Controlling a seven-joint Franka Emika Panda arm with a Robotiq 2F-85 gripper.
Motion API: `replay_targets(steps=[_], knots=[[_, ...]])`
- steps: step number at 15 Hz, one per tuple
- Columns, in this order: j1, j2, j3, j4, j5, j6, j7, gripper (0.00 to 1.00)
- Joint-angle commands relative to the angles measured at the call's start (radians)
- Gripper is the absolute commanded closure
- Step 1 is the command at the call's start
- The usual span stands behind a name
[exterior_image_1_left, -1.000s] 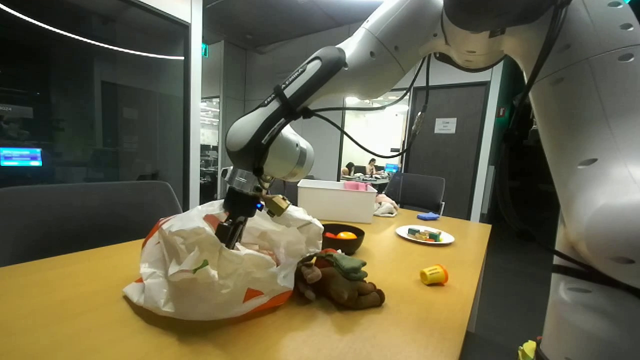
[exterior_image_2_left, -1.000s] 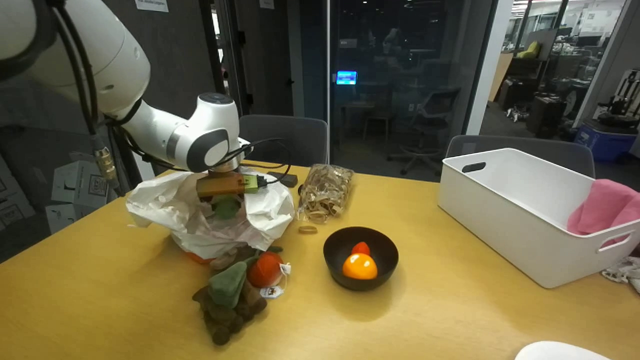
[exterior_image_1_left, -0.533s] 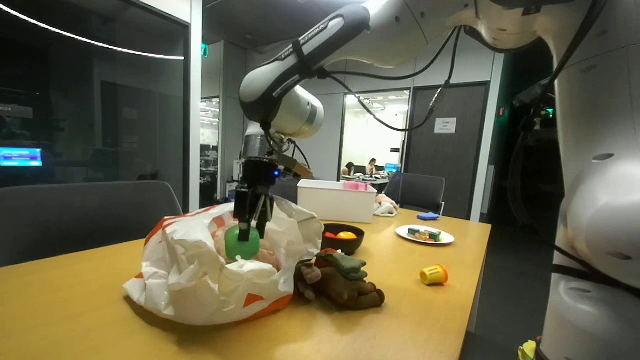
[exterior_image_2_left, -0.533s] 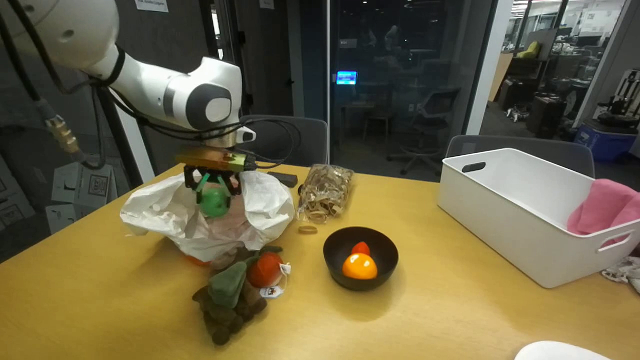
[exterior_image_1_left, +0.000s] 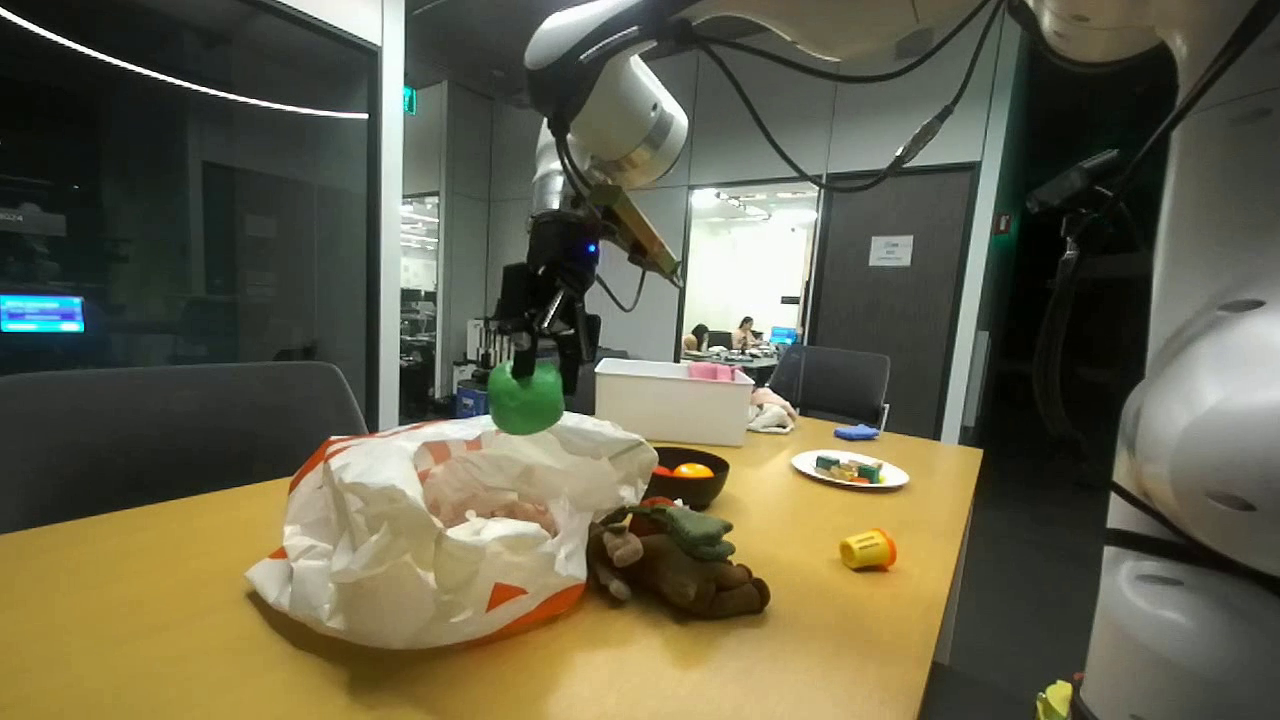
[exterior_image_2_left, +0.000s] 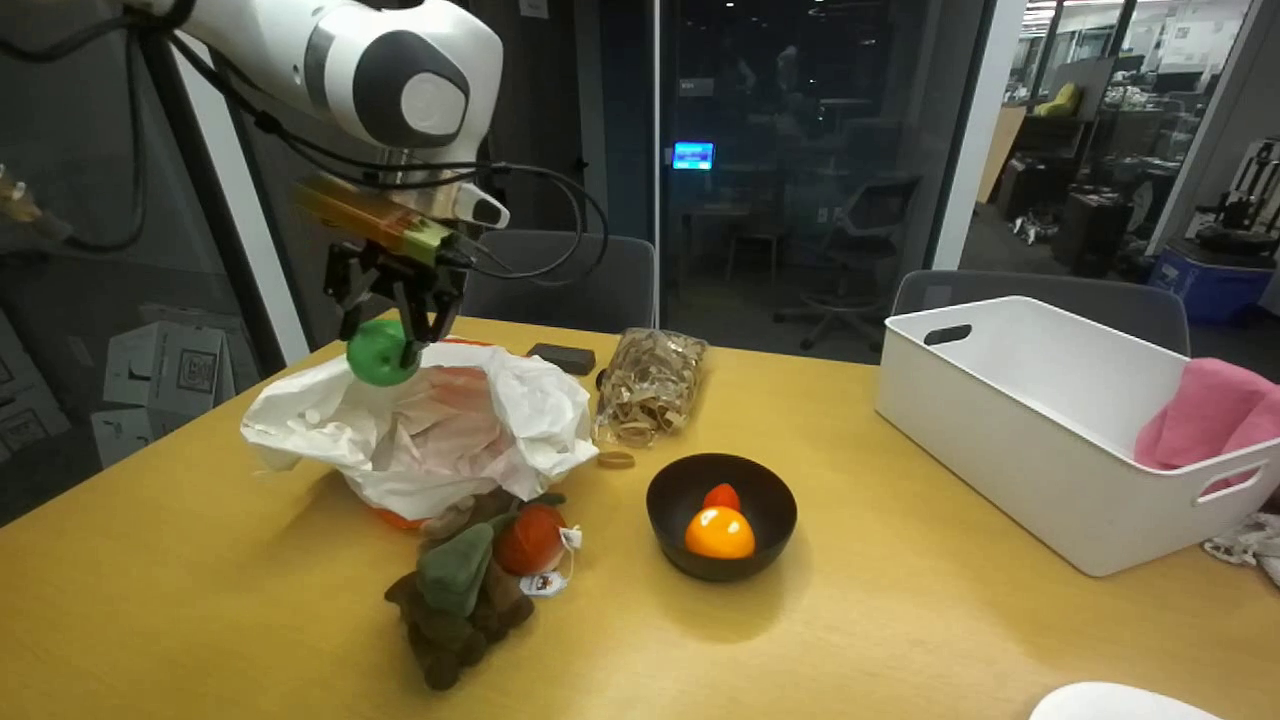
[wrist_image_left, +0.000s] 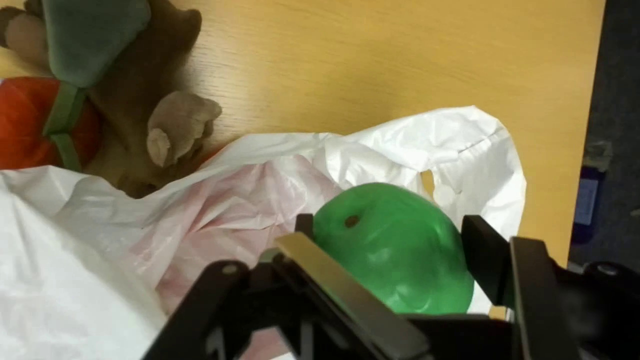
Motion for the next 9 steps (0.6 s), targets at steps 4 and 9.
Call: replay_targets(steps=[4,9], knots=[[-0.032,-0.24,-0.091,-0.18,-0.079,0.175,0.117,0.51],[-0.084,-0.386,-0.122,-0.384,-0.22,0.36,0.239,0.51]])
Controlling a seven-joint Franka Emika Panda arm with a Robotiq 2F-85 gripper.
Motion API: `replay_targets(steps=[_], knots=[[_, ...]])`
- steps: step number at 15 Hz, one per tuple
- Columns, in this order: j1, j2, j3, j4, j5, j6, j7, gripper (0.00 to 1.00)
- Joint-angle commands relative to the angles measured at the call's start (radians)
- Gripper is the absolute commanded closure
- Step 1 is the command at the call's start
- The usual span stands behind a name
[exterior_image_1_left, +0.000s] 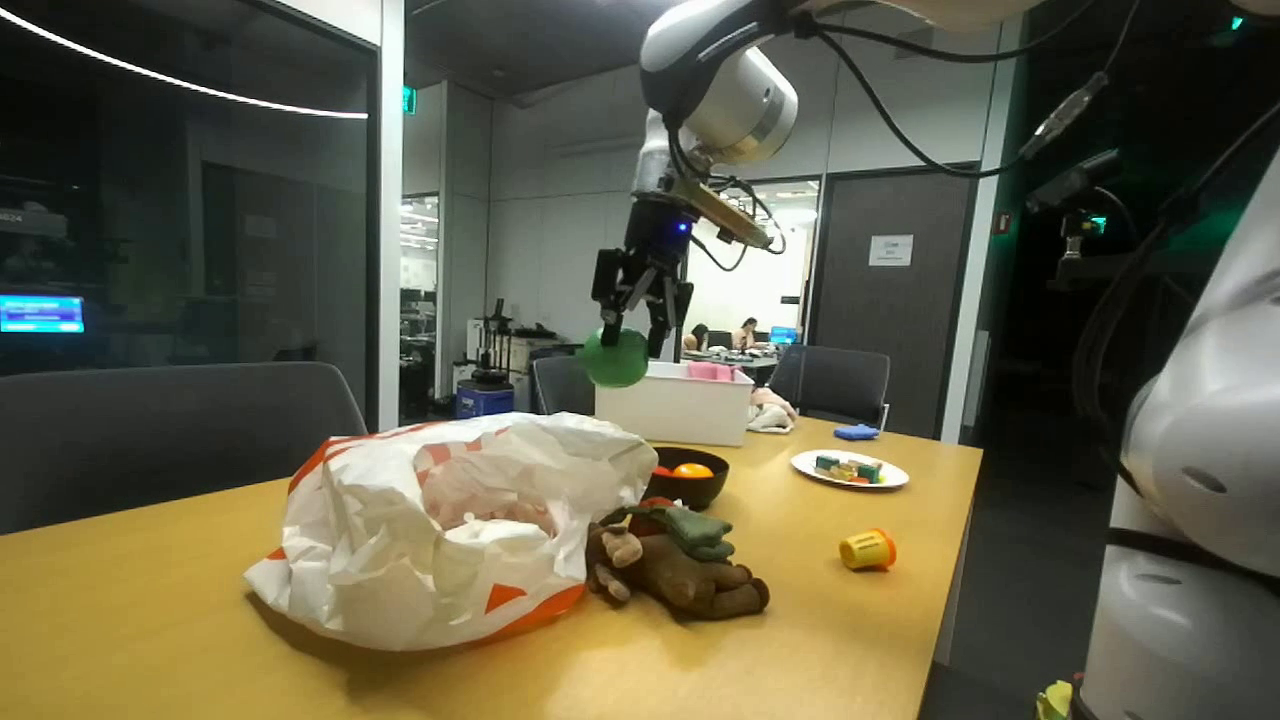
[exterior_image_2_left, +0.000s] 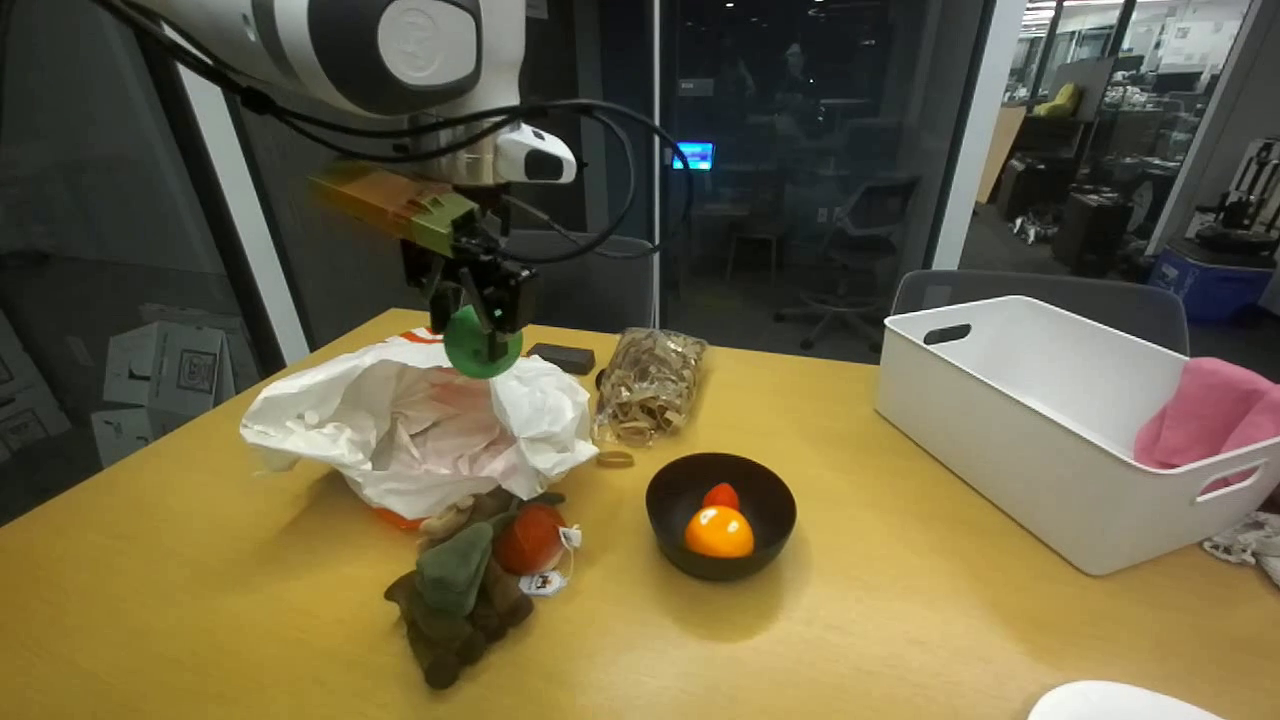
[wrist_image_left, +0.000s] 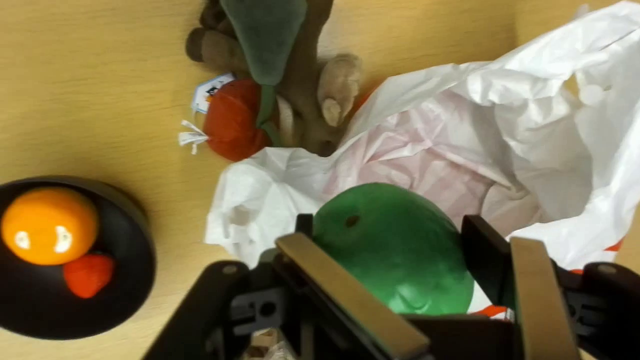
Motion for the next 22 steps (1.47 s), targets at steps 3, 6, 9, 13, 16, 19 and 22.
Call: replay_targets(steps=[3,6,9,13,16,19,22], knots=[[-0.075,-0.169,-0.022,-0.249,-0.143,0.238,0.159,0.51],[-0.15,-0.112,-0.056,-0.22,-0.24,0.337,0.207,0.51],[-0.222,-0.028,-0.062,-0.139,-0.358,0.406,0.303,0.51],[-0.247,0.085,-0.07,-0.035,-0.455,0.377,0.384,0.51],[-0.221,0.164,-0.079,-0.007,-0.464,0.38,0.395,0.51],[-0.198,0.235,-0.091,-0.003,-0.451,0.399,0.398,0.51],[-0.179,0.289,-0.101,0.004,-0.454,0.432,0.4,0.51]])
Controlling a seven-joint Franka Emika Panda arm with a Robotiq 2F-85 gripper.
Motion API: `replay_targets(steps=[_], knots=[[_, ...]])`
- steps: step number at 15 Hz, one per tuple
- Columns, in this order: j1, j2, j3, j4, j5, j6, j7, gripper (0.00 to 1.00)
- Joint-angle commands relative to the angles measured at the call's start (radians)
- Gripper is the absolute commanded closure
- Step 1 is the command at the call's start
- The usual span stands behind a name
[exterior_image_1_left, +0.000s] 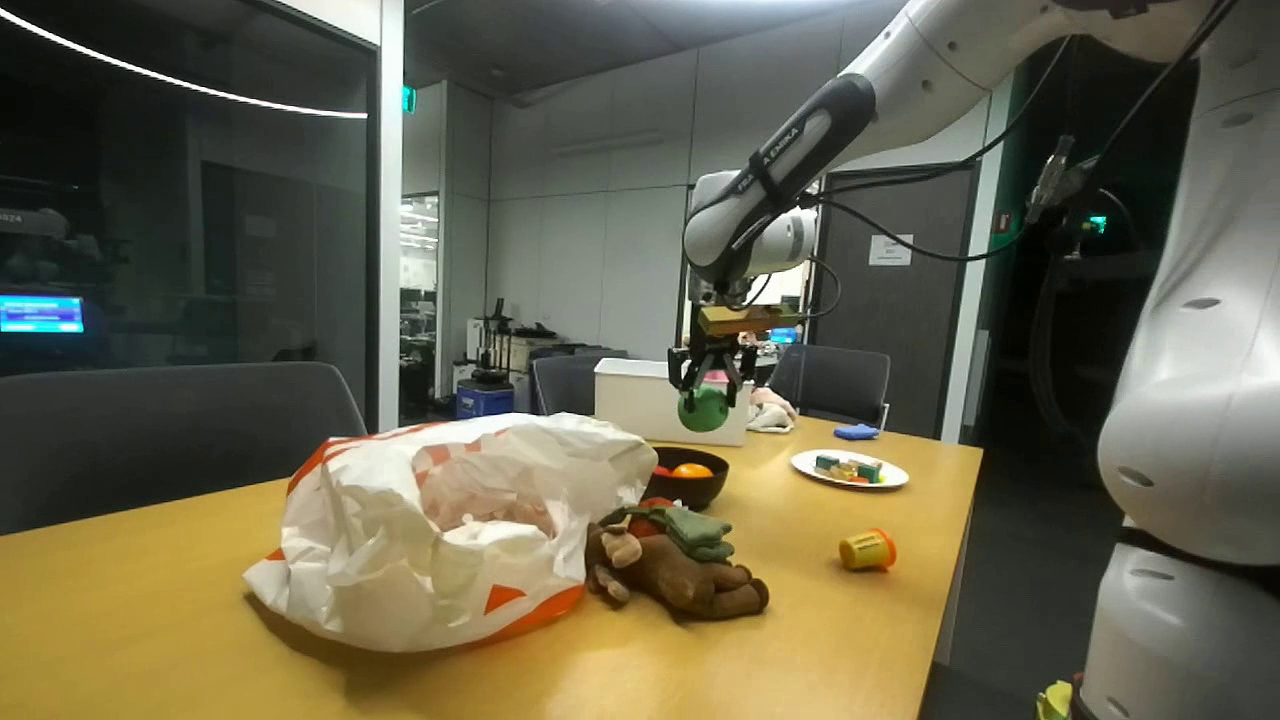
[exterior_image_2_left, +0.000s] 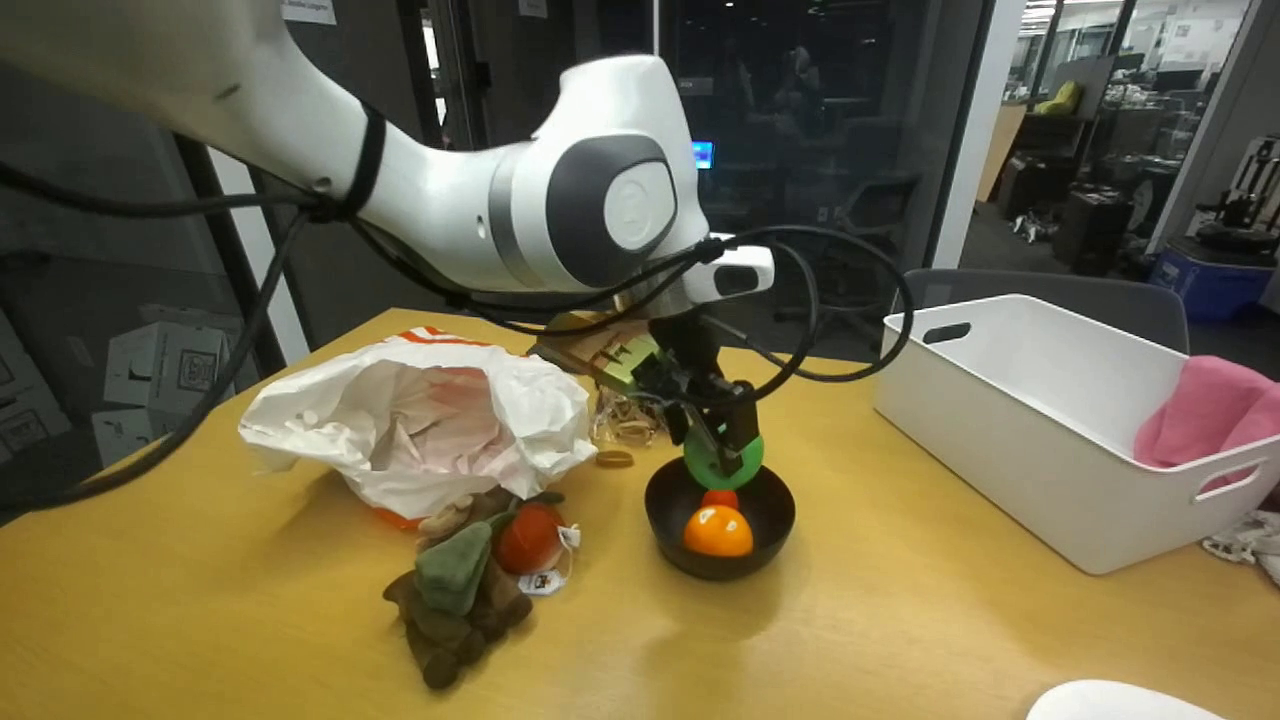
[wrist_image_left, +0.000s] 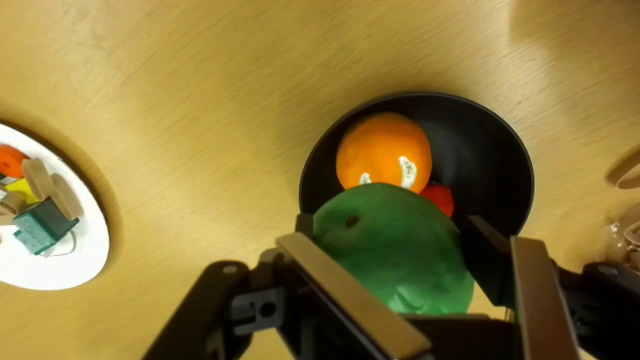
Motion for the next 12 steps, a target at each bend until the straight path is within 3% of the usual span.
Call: replay_targets(steps=[1,9,10,12], knots=[[0.037,0.068,-0.03,0.039,-0.023,0.052,0.022,0.51],[0.078,0.148,-0.059,0.068,-0.004,0.106,0.019,0.51],[0.082,0.153,-0.062,0.071,-0.004,0.108,0.021,0.24],[0.088,0.16,-0.064,0.076,0.007,0.111,0.022,0.05]])
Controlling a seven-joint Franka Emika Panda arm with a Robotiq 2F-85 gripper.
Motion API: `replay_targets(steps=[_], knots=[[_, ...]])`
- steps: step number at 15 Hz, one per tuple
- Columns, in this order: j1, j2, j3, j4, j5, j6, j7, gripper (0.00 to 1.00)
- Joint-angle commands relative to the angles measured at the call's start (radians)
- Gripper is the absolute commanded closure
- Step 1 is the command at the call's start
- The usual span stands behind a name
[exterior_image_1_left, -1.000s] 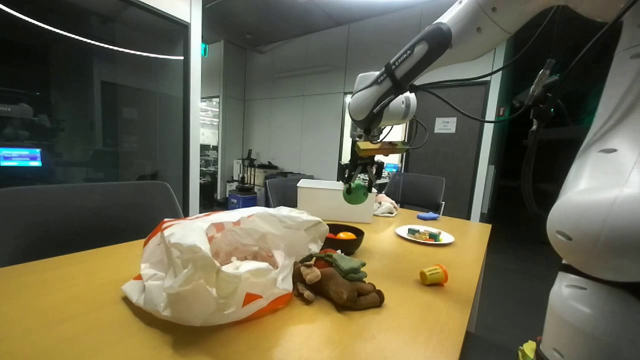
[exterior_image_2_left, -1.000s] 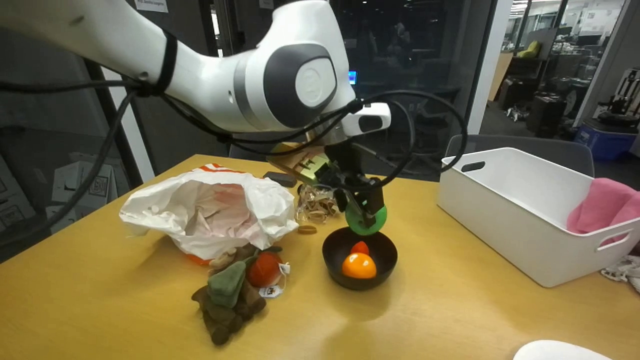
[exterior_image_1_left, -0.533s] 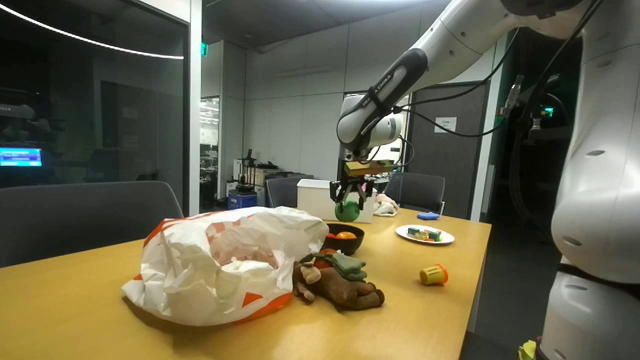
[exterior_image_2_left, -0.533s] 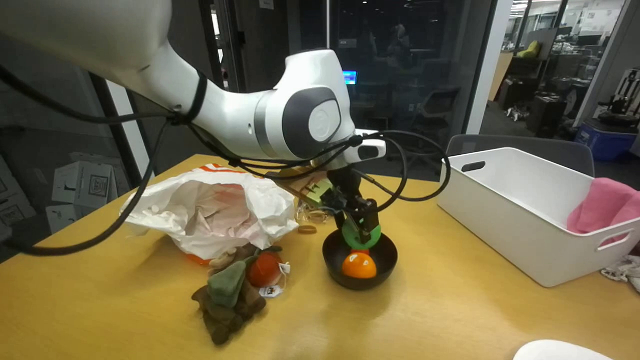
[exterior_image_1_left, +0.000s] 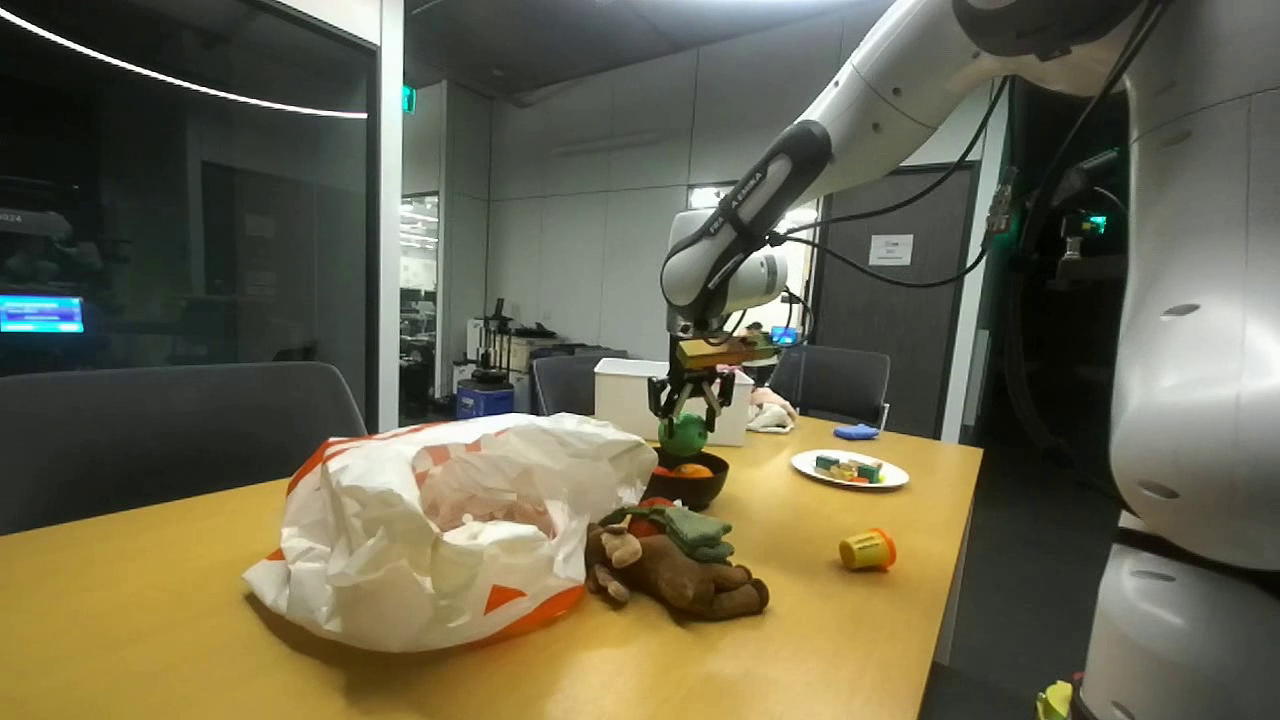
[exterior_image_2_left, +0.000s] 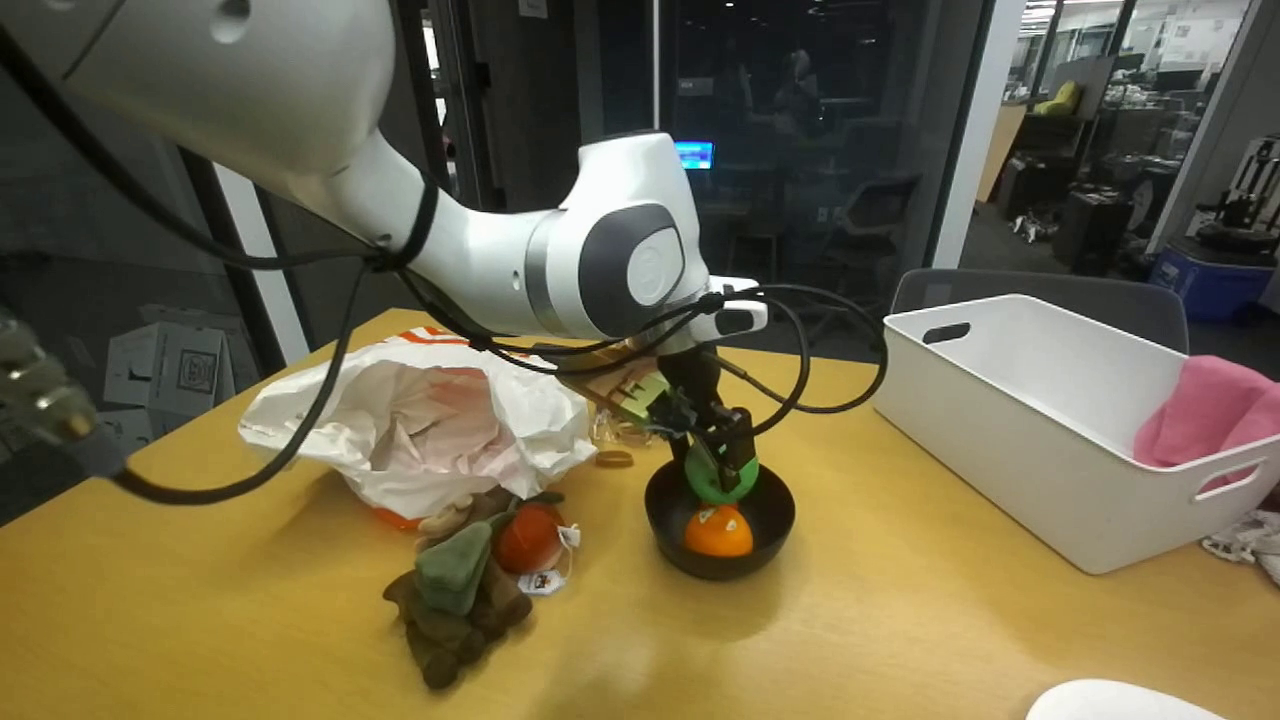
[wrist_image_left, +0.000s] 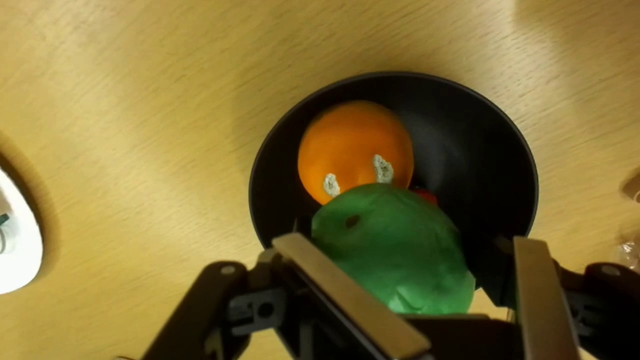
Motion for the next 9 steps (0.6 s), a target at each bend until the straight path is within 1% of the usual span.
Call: replay_targets(steps=[1,2,4,6,9], knots=[[0.028,0.019,-0.023,0.03,0.018,0.021,0.011,0.04],[0.031,0.017,-0.023,0.029,0.025,0.021,0.013,0.0],[0.034,0.0,-0.019,0.025,0.057,0.005,0.002,0.0],[0.037,-0.026,-0.01,0.019,0.124,-0.026,-0.019,0.0],[0.053,-0.092,0.003,0.008,0.202,-0.12,-0.046,0.0]])
